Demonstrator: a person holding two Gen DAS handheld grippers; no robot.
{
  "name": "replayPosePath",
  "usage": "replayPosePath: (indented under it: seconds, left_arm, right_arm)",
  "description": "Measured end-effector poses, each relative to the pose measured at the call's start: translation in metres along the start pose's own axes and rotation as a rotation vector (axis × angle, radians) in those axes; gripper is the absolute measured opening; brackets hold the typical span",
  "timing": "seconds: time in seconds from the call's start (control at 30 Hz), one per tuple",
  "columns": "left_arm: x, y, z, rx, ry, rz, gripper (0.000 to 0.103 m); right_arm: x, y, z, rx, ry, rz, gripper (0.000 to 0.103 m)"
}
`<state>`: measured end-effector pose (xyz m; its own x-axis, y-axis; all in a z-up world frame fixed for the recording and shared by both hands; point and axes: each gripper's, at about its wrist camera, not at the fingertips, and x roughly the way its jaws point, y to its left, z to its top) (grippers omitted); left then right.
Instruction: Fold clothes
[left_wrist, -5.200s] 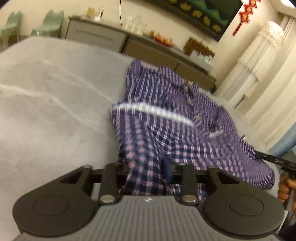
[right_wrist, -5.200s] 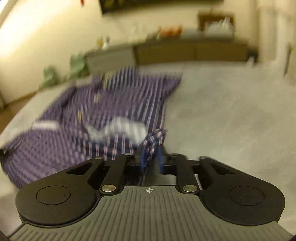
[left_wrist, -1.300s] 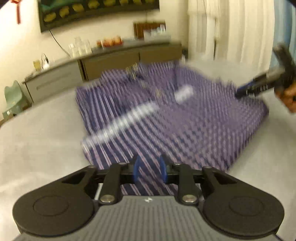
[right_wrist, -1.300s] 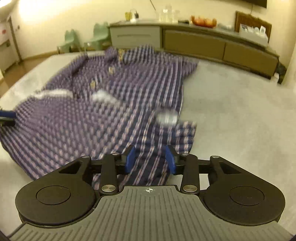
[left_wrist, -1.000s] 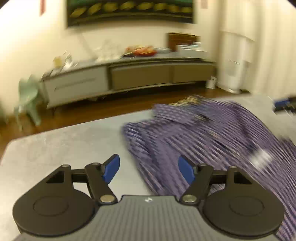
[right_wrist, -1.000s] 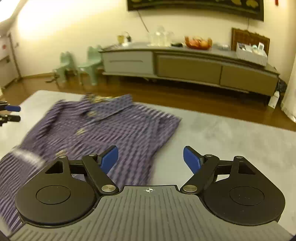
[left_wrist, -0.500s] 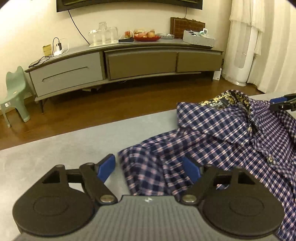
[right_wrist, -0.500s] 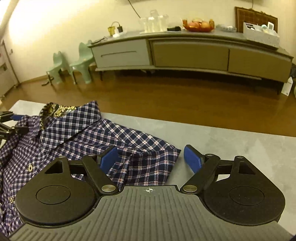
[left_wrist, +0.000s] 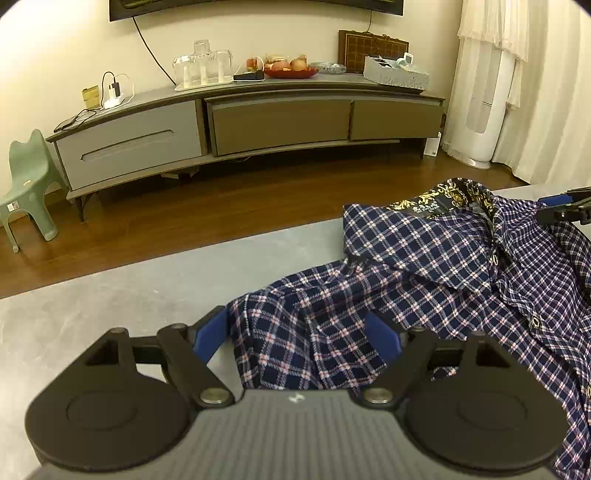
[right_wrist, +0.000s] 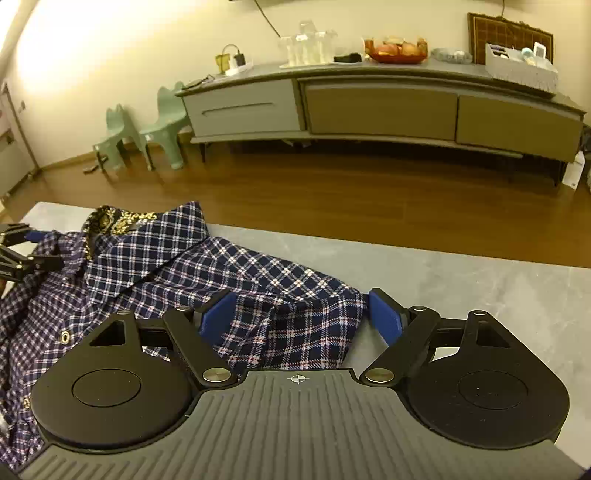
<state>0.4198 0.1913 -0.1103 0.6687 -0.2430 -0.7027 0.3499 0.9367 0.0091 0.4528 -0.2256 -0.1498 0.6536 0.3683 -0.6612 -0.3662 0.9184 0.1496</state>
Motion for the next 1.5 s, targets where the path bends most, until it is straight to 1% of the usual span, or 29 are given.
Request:
replayPosePath:
  seconds: [0.37, 0.4, 0.43, 0.47, 0.5, 0.57, 0.7, 0.73, 0.77, 0.83, 0.87, 0.97, 1.03, 1.1, 1.17, 1.2, 1.3, 1.4, 1.5]
  left_arm:
    - [0.001, -0.002, 0.003, -0.007, 0.003, 0.008, 0.083]
    - [0.002, -0.002, 0.004, -0.004, 0.002, 0.007, 0.082]
    - [0.003, -0.003, 0.005, -0.001, 0.0, 0.006, 0.081]
    - [0.003, -0.004, 0.006, 0.001, -0.003, 0.002, 0.075]
    - [0.004, -0.004, 0.007, 0.0, -0.005, -0.006, 0.071]
    - [0.005, -0.006, 0.008, 0.005, -0.007, -0.016, 0.068]
    - [0.006, -0.006, 0.006, 0.004, -0.011, -0.016, 0.069]
    - [0.004, -0.005, 0.005, -0.002, -0.011, -0.01, 0.07]
    - [0.002, -0.005, 0.004, -0.008, -0.011, -0.004, 0.071]
    - [-0.002, -0.003, 0.002, -0.02, -0.011, 0.009, 0.071]
    - [-0.006, -0.002, 0.0, -0.032, -0.015, 0.011, 0.071]
    - [-0.042, 0.002, -0.015, -0.067, -0.039, -0.035, 0.071]
    - [-0.073, 0.003, -0.035, -0.083, -0.041, -0.064, 0.071]
    - [-0.103, 0.004, -0.056, -0.102, -0.036, -0.098, 0.074]
    - [-0.125, 0.001, -0.078, -0.117, -0.012, -0.134, 0.074]
    - [-0.134, -0.003, -0.088, -0.117, 0.001, -0.14, 0.075]
    - [-0.147, -0.014, -0.111, -0.141, 0.039, -0.134, 0.075]
    - [-0.156, -0.026, -0.125, -0.18, 0.056, -0.153, 0.076]
    - [-0.165, -0.04, -0.133, -0.158, 0.058, -0.149, 0.076]
  right_arm:
    - [0.0, 0.003, 0.001, -0.005, 0.01, -0.013, 0.083]
    - [0.001, 0.005, 0.002, -0.01, 0.012, -0.013, 0.082]
    - [0.002, 0.006, 0.002, -0.016, 0.013, -0.013, 0.08]
    - [0.003, 0.008, 0.003, -0.022, 0.014, -0.013, 0.073]
    - [0.003, 0.009, 0.004, -0.027, 0.015, -0.013, 0.068]
    - [0.005, 0.012, 0.005, -0.033, 0.013, -0.011, 0.068]
    - [0.006, 0.012, 0.005, -0.028, 0.004, -0.011, 0.07]
    - [0.001, 0.011, 0.003, -0.021, 0.001, -0.014, 0.072]
    - [-0.005, 0.01, 0.001, -0.013, -0.002, -0.016, 0.079]
    - [-0.017, 0.008, -0.003, 0.002, -0.008, -0.022, 0.081]
    - [-0.023, 0.007, -0.006, 0.009, -0.011, -0.025, 0.081]
    - [-0.04, 0.004, -0.012, 0.031, -0.02, -0.034, 0.081]
    - [-0.071, 0.006, -0.031, 0.021, -0.013, -0.014, 0.081]
    - [-0.105, 0.009, -0.053, 0.013, -0.002, 0.016, 0.083]
    - [-0.121, 0.016, -0.069, 0.02, 0.004, 0.031, 0.085]
    - [-0.13, 0.019, -0.077, 0.023, 0.007, 0.038, 0.088]
    - [-0.154, 0.03, -0.101, 0.035, 0.017, 0.061, 0.09]
    - [-0.178, 0.04, -0.125, 0.046, 0.027, 0.083, 0.09]
    - [-0.202, 0.051, -0.149, 0.057, 0.036, 0.105, 0.09]
